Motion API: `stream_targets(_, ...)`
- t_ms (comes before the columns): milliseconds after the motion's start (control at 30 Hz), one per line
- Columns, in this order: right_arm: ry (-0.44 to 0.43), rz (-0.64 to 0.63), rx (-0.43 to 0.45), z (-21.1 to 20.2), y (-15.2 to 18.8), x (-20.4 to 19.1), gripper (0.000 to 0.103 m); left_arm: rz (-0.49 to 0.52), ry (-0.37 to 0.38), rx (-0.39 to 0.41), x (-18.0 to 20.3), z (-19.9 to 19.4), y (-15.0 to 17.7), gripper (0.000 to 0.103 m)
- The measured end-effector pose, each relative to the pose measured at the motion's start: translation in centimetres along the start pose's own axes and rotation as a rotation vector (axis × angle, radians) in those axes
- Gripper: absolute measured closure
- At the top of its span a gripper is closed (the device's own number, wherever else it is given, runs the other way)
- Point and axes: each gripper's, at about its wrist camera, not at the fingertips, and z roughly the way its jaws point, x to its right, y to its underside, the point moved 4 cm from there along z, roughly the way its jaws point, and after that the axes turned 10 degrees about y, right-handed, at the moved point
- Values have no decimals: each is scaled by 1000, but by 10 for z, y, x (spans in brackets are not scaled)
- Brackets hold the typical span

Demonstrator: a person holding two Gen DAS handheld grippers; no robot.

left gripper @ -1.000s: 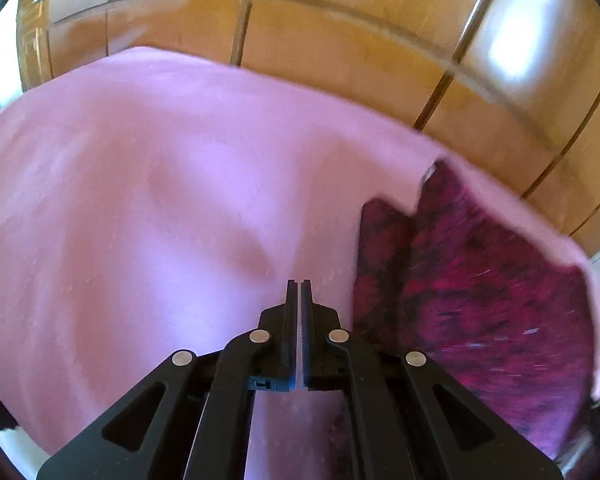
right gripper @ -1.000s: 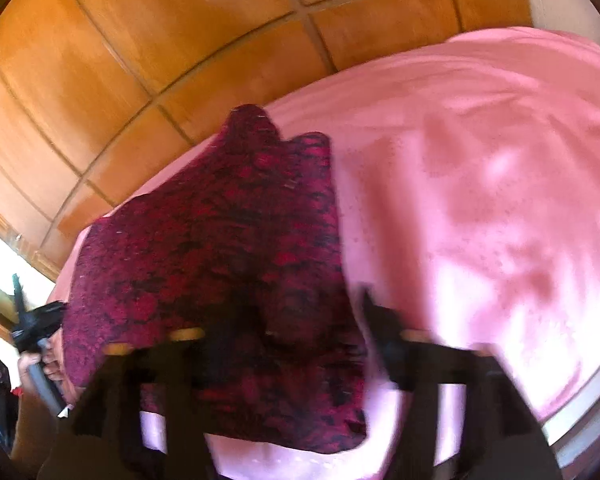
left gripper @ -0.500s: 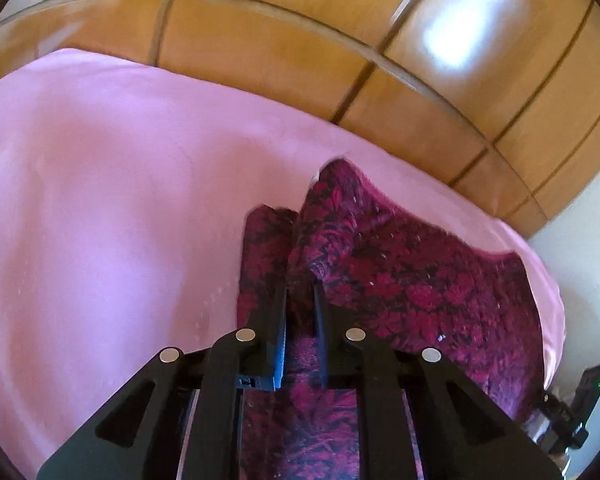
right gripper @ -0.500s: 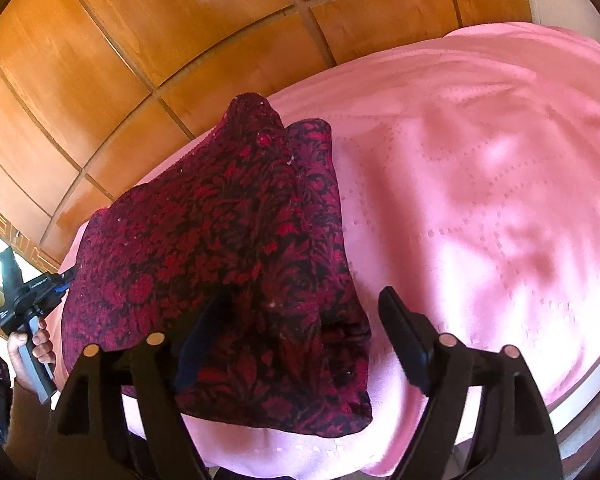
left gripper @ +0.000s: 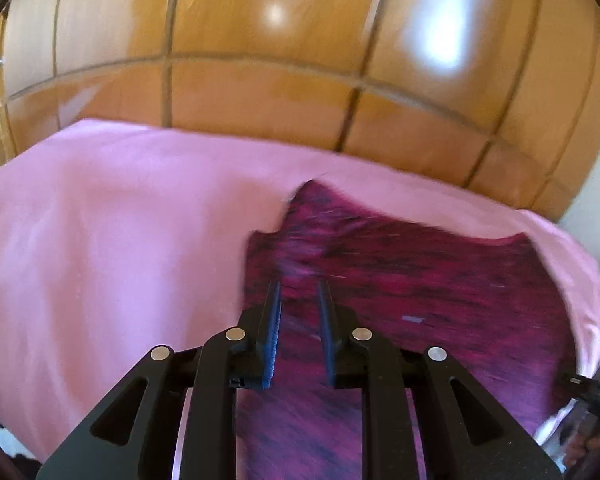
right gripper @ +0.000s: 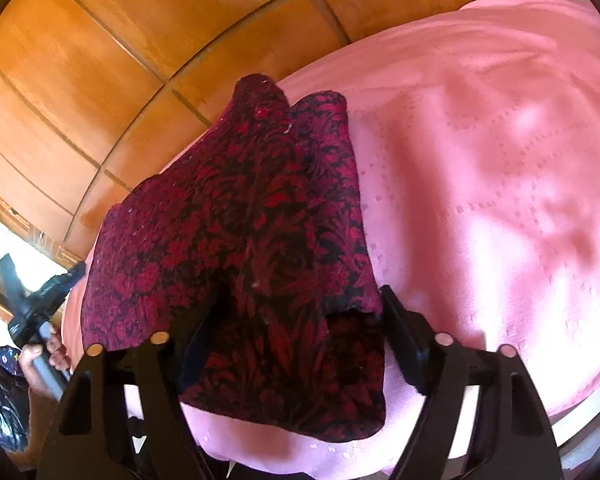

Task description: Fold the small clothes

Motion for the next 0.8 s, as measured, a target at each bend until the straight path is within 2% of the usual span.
stream_targets(67, -1, -8, -11, -1, 0, -1, 34, 25, 93, 1, 21, -8, 10, 87)
stream_targets(133, 1, -23, -24, 0, 0, -3, 34, 78, 133, -33, 41, -5, 23, 87)
stream_targets(200, 1, -27, -38, 1, 2, -6, 34, 128, 132, -82, 58, 11, 37, 87)
stream_targets(267, 1, -36, -51, 1, 1, -10, 43, 137, 112, -137, 63, 29, 47, 87)
stream_targets(333, 11, -45, -59, 0, 0, -17, 61, 144, 89, -138, 63, 37, 49, 87)
stream_targets(400, 38, -76, -47, -6, -3, -28, 67, 147, 85, -139, 63, 38, 48, 87)
stream_targets(533, 50, -105, -27, -21, -9, -48, 71, 137, 99, -142, 60, 36, 47, 87)
stream_targets(800, -33, -188, 20, -49, -22, -104, 76, 125, 123, -132, 59, 38, 49, 87)
